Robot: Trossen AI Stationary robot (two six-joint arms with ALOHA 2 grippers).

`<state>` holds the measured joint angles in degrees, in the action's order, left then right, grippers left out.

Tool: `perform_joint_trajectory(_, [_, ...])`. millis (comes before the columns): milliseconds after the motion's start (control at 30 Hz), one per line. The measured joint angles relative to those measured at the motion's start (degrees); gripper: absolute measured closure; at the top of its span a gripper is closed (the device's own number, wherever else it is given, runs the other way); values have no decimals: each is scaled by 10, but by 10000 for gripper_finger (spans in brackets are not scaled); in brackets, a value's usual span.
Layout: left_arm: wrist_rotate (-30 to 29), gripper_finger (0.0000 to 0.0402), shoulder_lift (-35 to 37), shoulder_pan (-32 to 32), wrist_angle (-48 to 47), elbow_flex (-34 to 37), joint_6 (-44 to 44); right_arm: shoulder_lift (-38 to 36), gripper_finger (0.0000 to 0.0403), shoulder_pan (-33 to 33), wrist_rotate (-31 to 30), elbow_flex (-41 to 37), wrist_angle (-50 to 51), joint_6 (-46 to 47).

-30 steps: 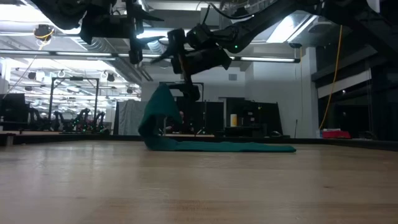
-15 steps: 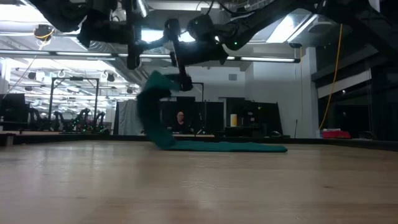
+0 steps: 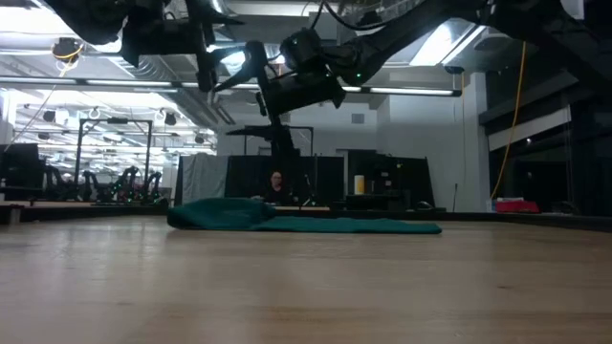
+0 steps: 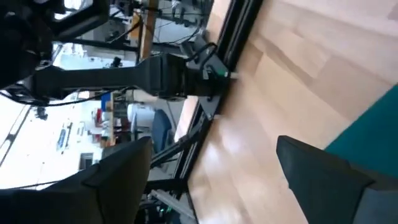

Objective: Fold microfiber towels
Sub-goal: Fold the dark green napkin

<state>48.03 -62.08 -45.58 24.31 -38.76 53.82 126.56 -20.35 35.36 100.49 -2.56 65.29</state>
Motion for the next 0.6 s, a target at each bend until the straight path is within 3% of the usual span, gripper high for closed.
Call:
perform_joint_trajectory(200, [-3,222,-1,1,9,2,28,-6,58,-16,76,0,11,-8])
perform_joint_trajectory(267, [-9,222,-5,2,-26,4,13,-19,58,-23,104,0,2,-8])
perform_joint_trajectory(400, [-41,221,-5,2,-110,4,-38,-42,58,-37,101,1,10,-19])
perform_joint_trajectory(600, [-74,221,-34,24,-163,6,-70,-101,58,-68,79,3,7,-43])
